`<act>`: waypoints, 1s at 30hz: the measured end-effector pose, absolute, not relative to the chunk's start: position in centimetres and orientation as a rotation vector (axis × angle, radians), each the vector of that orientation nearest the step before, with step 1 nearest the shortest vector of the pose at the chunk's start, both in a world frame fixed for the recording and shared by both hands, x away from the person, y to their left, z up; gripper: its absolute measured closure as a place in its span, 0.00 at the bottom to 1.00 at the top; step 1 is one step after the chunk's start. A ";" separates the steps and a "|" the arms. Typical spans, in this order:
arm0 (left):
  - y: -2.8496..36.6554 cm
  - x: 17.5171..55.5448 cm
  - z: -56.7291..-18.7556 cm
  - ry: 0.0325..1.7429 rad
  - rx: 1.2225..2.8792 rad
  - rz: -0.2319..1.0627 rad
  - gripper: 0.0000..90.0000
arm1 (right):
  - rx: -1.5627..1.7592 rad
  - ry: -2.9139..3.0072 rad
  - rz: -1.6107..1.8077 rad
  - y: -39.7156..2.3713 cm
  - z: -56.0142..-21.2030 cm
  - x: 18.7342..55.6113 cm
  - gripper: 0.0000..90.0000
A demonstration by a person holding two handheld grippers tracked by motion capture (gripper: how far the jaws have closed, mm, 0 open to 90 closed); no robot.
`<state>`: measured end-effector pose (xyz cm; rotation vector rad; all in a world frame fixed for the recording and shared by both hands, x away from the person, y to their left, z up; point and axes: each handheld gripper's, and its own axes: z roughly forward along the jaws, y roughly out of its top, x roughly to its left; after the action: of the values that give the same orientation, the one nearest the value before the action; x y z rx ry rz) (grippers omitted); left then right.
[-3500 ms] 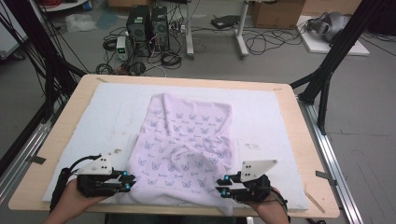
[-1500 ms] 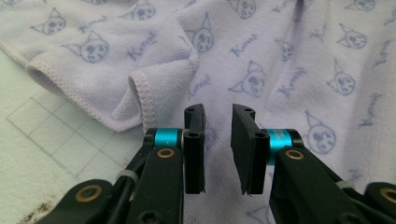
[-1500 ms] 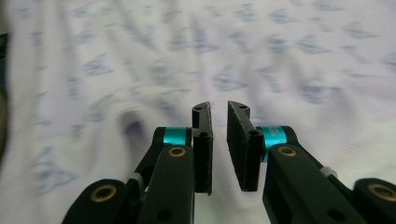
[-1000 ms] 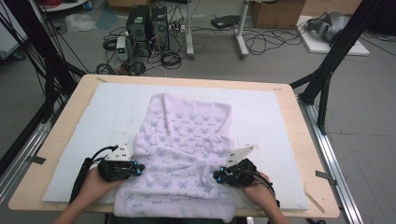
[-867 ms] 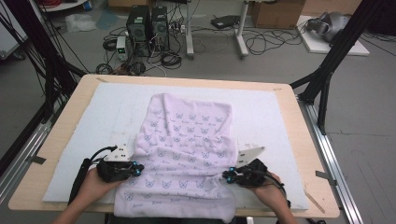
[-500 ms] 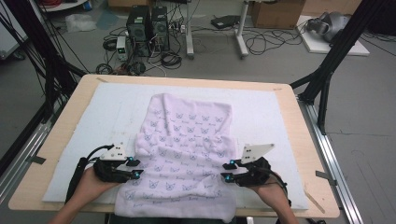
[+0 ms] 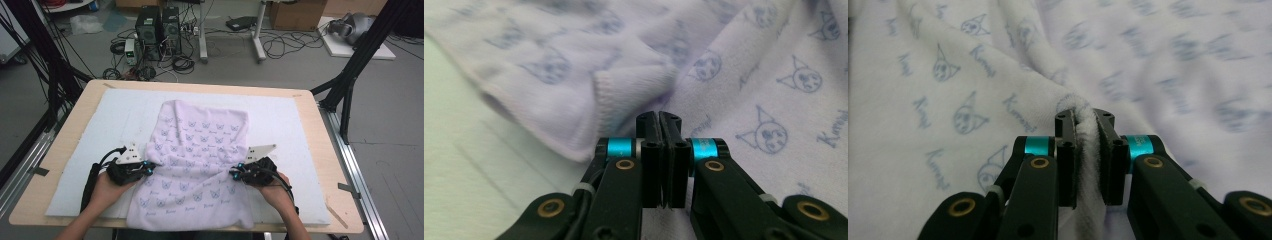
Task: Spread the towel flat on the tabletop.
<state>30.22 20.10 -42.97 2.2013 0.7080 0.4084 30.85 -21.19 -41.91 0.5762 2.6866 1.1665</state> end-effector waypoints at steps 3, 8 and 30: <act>19.7 31.4 -43.4 0.751 2.205 0.398 0.97 | 0.611 2.717 1.088 -20.6 -43.3 32.4 0.89; 20.0 31.2 -43.2 0.746 2.192 0.379 0.83 | 0.640 2.667 1.166 -21.5 -42.8 32.2 0.76; 21.1 26.7 -43.9 0.559 2.265 0.145 0.96 | 0.504 2.802 1.250 -21.3 -44.6 27.3 0.96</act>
<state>26.74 21.09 -43.94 2.2651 0.5588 0.1447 27.33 -21.32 -44.57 0.5043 2.8016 1.2505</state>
